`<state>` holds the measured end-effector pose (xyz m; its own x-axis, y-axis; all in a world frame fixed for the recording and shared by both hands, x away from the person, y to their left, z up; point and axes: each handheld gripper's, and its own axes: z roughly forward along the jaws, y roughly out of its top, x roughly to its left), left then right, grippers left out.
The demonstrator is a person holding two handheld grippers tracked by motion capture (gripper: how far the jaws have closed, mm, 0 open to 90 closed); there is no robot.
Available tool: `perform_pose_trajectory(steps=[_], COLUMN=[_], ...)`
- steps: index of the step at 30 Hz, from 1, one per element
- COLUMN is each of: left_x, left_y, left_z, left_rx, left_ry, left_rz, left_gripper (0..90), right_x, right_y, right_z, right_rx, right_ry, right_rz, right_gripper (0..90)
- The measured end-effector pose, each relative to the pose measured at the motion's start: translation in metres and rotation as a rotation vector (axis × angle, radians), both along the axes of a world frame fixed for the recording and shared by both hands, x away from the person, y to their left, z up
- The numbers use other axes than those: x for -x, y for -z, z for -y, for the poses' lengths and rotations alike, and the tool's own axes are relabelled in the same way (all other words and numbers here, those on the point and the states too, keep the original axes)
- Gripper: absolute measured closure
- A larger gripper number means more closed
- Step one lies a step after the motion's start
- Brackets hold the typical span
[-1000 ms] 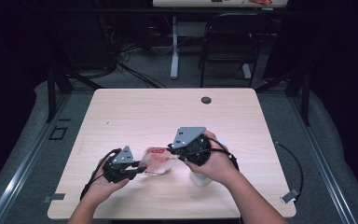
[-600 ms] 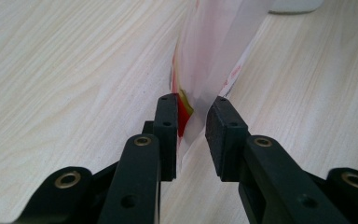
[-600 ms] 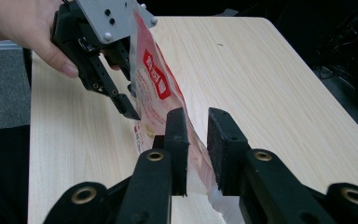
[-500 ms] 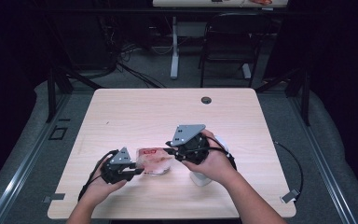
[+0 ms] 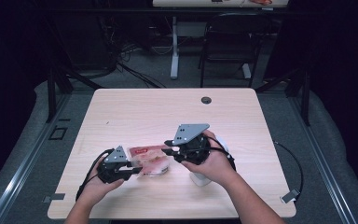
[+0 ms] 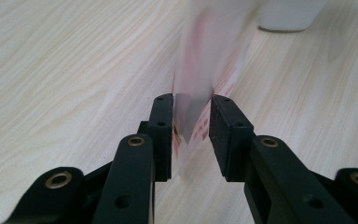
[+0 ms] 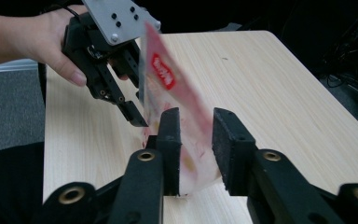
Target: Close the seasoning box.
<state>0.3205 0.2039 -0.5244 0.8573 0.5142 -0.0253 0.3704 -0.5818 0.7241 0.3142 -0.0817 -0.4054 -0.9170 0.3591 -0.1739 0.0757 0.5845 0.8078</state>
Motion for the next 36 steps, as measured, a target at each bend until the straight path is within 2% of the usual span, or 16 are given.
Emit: perform_pose_trajectory(steps=[11,22,28,36], left_x=[0.001,0.001,0.003,0.005], left_y=[-0.001,-0.004,-0.007,-0.011], left_z=[-0.002,-0.006,-0.004,-0.005], left_rx=[0.009,0.047,0.032,0.043], left_ry=[-0.007,-0.034,-0.042,-0.049], left_rz=[-0.004,-0.010,-0.001,-0.005], left_gripper=[68.8,62.6,60.6,60.5], right_x=[0.002,0.004,0.007,0.011], right_y=[-0.006,-0.010,-0.012,-0.017], right_z=[0.000,0.004,0.004,0.010], right_rx=[-0.041,-0.052,-0.058,-0.081], right_ry=[0.000,0.002,0.000,0.003], right_rz=[0.012,0.009,0.010,0.022], right_gripper=[67.4,66.6,65.9,64.7])
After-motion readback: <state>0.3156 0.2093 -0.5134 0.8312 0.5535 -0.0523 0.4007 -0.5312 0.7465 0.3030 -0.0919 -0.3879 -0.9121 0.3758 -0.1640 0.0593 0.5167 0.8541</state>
